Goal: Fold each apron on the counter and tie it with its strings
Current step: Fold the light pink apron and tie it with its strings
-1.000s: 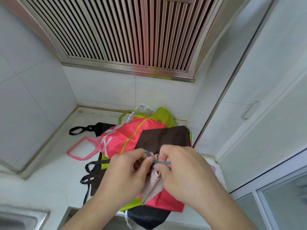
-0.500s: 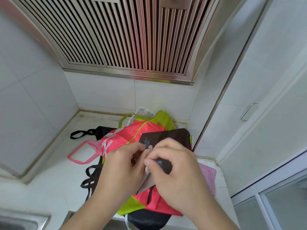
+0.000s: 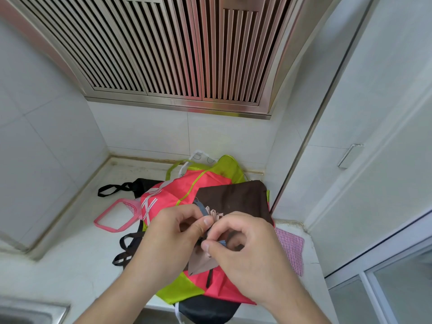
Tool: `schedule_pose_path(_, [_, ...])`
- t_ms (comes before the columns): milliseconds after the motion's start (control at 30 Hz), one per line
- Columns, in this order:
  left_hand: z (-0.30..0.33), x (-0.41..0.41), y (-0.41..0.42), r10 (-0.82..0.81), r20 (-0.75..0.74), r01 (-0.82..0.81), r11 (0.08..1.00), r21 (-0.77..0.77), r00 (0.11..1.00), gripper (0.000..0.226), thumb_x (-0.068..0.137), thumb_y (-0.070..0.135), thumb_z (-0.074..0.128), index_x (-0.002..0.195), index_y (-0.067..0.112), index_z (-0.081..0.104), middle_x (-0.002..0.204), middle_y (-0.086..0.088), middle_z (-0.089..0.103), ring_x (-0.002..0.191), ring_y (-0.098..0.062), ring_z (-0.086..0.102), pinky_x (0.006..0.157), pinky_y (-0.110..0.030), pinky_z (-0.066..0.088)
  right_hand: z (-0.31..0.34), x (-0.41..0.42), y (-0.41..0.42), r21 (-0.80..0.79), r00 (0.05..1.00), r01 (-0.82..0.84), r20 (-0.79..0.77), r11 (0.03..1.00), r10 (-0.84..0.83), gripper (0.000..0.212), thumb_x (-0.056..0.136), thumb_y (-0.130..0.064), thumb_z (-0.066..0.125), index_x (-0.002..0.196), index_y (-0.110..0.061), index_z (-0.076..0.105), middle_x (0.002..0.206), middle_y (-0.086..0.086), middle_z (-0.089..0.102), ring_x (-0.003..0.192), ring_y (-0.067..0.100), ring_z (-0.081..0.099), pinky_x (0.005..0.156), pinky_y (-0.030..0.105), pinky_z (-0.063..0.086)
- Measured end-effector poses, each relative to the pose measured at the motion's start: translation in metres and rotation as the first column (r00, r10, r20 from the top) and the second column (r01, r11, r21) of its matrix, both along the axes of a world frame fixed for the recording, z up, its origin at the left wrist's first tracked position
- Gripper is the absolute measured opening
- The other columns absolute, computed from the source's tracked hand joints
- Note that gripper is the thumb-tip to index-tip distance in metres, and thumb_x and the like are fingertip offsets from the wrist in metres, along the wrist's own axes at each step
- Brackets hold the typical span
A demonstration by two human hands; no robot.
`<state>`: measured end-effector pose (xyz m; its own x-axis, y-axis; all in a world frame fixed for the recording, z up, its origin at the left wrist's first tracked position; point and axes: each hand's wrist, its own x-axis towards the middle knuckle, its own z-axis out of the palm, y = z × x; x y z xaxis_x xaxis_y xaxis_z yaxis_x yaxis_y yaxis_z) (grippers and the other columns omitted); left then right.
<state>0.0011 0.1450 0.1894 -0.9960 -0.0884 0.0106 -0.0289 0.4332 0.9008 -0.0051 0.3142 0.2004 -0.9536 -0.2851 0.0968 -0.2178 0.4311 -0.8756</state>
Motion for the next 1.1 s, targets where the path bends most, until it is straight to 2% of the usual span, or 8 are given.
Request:
schedule_pose_path(67, [0.001, 0.001, -0.001, -0.02, 0.005, 0.02, 1.0, 0.009, 1.0, 0.025, 0.099, 0.028, 0.068, 0.076, 0.02, 0.073, 0.067, -0.003, 0.07, 0.062, -0.006, 0.058, 0.06, -0.024, 0.044, -0.002, 0.001, -0.002, -0.05, 0.997, 0.039, 0.067, 0.998, -0.036, 0.018, 0.076, -0.018, 0.088, 0.076, -0.023, 0.07, 0.08, -0.001, 0.072, 0.062, 0.016, 0.071, 0.058, 0.033, 0.056])
schedule_pose_path(233, [0.005, 0.004, 0.0, -0.056, 0.023, 0.056, 0.998, 0.017, 0.998, 0.022, 0.097, 0.024, 0.07, 0.075, 0.026, 0.074, 0.065, 0.002, 0.071, 0.06, -0.003, 0.058, 0.059, -0.02, 0.045, -0.005, -0.005, -0.001, -0.028, 0.991, 0.084, 0.105, 0.996, -0.081, 0.028, 0.074, -0.017, 0.088, 0.082, -0.023, 0.061, 0.071, 0.004, 0.071, 0.062, 0.019, 0.071, 0.06, 0.04, 0.06])
schedule_pose_path(367, [0.008, 0.004, -0.001, -0.098, 0.042, 0.096, 0.994, 0.044, 0.994, 0.022, 0.096, 0.024, 0.072, 0.075, 0.027, 0.077, 0.074, 0.002, 0.075, 0.07, -0.011, 0.07, 0.068, -0.029, 0.054, -0.005, -0.006, 0.001, 0.02, 0.995, 0.073, 0.065, 0.997, -0.075, 0.024, 0.075, -0.014, 0.086, 0.081, -0.022, 0.065, 0.074, 0.003, 0.068, 0.06, 0.02, 0.065, 0.056, 0.034, 0.058])
schedule_pose_path(533, [0.011, 0.005, -0.003, -0.127, 0.026, 0.127, 0.991, 0.032, 0.992, 0.017, 0.096, 0.025, 0.072, 0.081, 0.022, 0.08, 0.081, 0.003, 0.077, 0.078, -0.015, 0.073, 0.077, -0.04, 0.059, -0.008, -0.005, 0.001, 0.068, 0.993, 0.103, -0.063, 0.992, -0.099, 0.02, 0.081, -0.013, 0.082, 0.081, -0.026, 0.067, 0.069, -0.005, 0.066, 0.057, 0.017, 0.065, 0.055, 0.036, 0.058])
schedule_pose_path(700, [0.007, 0.005, -0.002, -0.088, 0.021, 0.085, 0.991, 0.101, 0.996, 0.013, 0.095, 0.024, 0.073, 0.088, 0.03, 0.081, 0.082, 0.001, 0.079, 0.082, -0.022, 0.074, 0.082, -0.048, 0.059, -0.016, -0.002, -0.001, 0.078, 0.968, 0.171, -0.199, 0.982, -0.152, 0.014, 0.08, -0.019, 0.084, 0.082, -0.027, 0.072, 0.077, -0.011, 0.065, 0.062, 0.016, 0.064, 0.052, 0.03, 0.055])
schedule_pose_path(867, [-0.003, 0.007, 0.0, -0.037, 0.014, 0.034, 0.99, 0.139, 0.999, 0.014, 0.097, 0.023, 0.07, 0.087, 0.025, 0.079, 0.076, -0.006, 0.074, 0.077, -0.03, 0.07, 0.078, -0.049, 0.056, -0.026, -0.003, 0.002, 0.155, 0.91, 0.153, -0.406, 0.976, -0.078, 0.011, 0.084, -0.024, 0.079, 0.079, -0.026, 0.069, 0.073, -0.013, 0.056, 0.058, 0.004, 0.052, 0.053, 0.021, 0.046])
schedule_pose_path(967, [-0.006, 0.007, 0.002, -0.002, 0.012, 0.0, 0.989, 0.15, 1.0, 0.014, 0.098, 0.02, 0.07, 0.087, 0.024, 0.078, 0.074, -0.01, 0.072, 0.067, -0.023, 0.065, 0.068, -0.041, 0.054, -0.025, -0.004, 0.004, 0.145, 0.936, 0.151, -0.34, 0.978, -0.094, 0.02, 0.083, -0.025, 0.083, 0.075, -0.026, 0.064, 0.07, -0.011, 0.059, 0.059, 0.006, 0.058, 0.054, 0.02, 0.046])
schedule_pose_path(1100, [-0.009, 0.003, 0.003, 0.001, 0.036, -0.008, 0.985, 0.172, 0.999, 0.02, 0.099, 0.02, 0.068, 0.082, 0.023, 0.077, 0.072, -0.011, 0.072, 0.066, -0.026, 0.067, 0.064, -0.038, 0.051, -0.021, -0.005, 0.007, -0.03, 0.991, 0.119, -0.061, 0.992, -0.121, 0.021, 0.077, -0.022, 0.09, 0.074, -0.025, 0.07, 0.067, -0.005, 0.066, 0.056, 0.015, 0.064, 0.054, 0.03, 0.054])
